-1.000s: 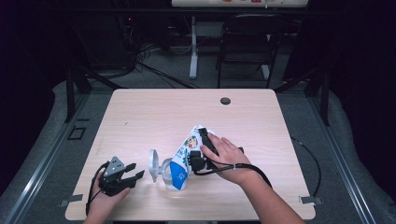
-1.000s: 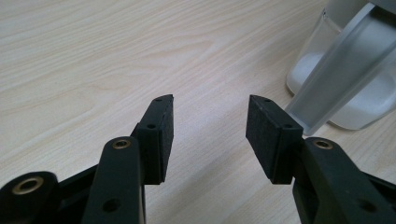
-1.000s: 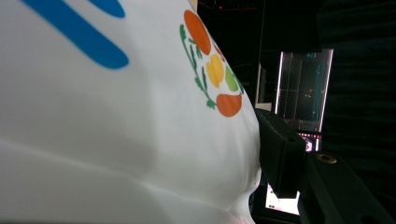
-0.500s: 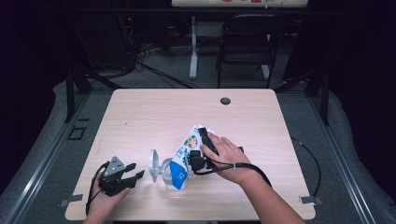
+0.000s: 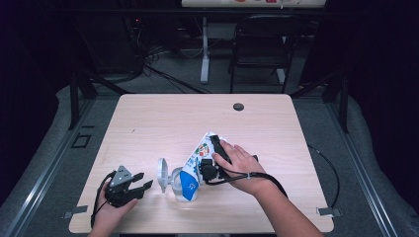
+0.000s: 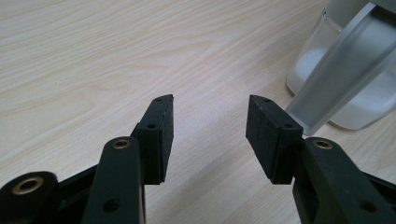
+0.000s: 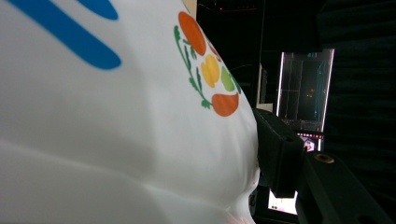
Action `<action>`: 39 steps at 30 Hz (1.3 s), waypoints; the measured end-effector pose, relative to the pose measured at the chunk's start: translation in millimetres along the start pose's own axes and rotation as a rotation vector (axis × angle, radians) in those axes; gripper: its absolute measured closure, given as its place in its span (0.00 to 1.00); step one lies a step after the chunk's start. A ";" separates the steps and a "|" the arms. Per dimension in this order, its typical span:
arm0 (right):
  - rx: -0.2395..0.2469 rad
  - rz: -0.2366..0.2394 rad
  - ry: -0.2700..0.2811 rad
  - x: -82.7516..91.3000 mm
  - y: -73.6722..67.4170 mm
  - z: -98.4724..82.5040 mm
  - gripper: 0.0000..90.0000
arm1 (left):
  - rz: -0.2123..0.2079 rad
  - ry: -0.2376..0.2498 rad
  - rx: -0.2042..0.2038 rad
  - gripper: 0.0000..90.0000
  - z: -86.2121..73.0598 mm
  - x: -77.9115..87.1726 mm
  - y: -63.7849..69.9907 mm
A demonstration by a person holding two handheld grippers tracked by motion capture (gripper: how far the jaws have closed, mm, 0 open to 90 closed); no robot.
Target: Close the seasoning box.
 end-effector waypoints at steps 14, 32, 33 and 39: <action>-0.004 0.013 0.004 1.8 0.0 1.4 0.60 | 0.001 0.001 0.001 0.58 0.1 0.1 -0.2; 0.017 0.038 0.008 2.0 1.4 4.0 0.60 | 0.002 0.002 0.005 0.58 0.1 0.2 -0.5; 0.018 0.039 0.010 1.8 1.7 4.2 0.60 | 0.001 0.000 0.005 0.58 0.0 0.4 -0.7; 0.026 0.046 0.007 2.2 2.5 4.7 0.60 | 0.002 -0.002 0.004 0.58 -0.1 0.6 -1.1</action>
Point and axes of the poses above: each handheld gripper's, and its own axes: x roughly backward along the jaws, z roughly out of its top, y roughly to its right, the point moved 5 cm from there along -x, roughly forward along the jaws, and after that the axes turned 6 degrees about y, right-handed, at the moved point
